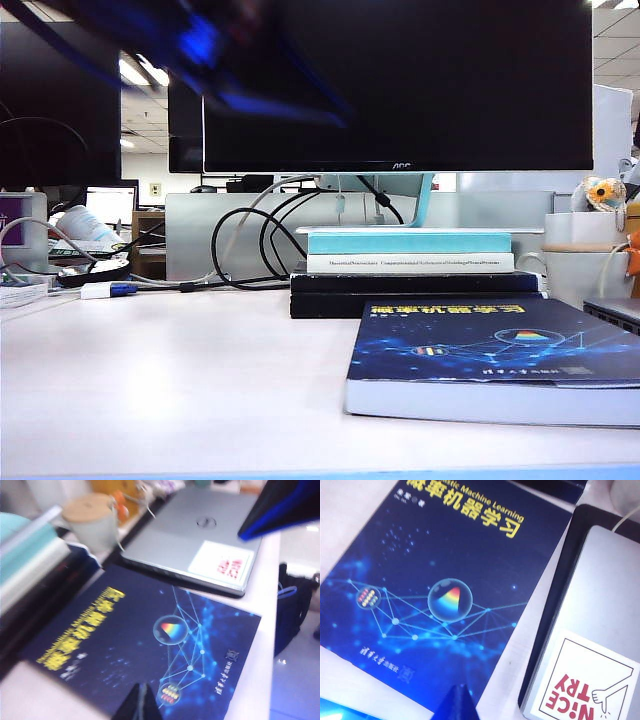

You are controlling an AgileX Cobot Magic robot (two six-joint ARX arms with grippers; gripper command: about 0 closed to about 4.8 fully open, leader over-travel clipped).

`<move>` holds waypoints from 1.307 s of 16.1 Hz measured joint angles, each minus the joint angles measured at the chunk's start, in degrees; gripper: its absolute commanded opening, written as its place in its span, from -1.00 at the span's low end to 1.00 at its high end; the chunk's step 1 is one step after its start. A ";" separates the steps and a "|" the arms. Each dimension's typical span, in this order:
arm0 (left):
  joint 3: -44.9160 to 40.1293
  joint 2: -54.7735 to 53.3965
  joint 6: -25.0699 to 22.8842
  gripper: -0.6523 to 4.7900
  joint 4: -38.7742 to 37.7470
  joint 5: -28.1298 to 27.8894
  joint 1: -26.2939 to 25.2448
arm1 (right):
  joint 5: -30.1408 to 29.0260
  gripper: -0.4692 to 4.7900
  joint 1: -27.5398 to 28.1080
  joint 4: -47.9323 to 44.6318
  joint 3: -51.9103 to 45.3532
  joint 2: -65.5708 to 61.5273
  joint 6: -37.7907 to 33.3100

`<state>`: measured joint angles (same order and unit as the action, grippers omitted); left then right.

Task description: Close the book.

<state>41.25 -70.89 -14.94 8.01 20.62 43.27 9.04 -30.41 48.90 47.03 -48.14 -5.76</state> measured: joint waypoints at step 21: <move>-30.18 64.72 22.29 -0.78 -17.49 -7.50 -37.88 | -4.35 -0.83 9.55 -53.42 -38.05 42.73 -3.56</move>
<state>11.07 -6.17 7.35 -9.48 13.13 5.39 4.69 -20.86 -4.51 8.97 -5.41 -9.32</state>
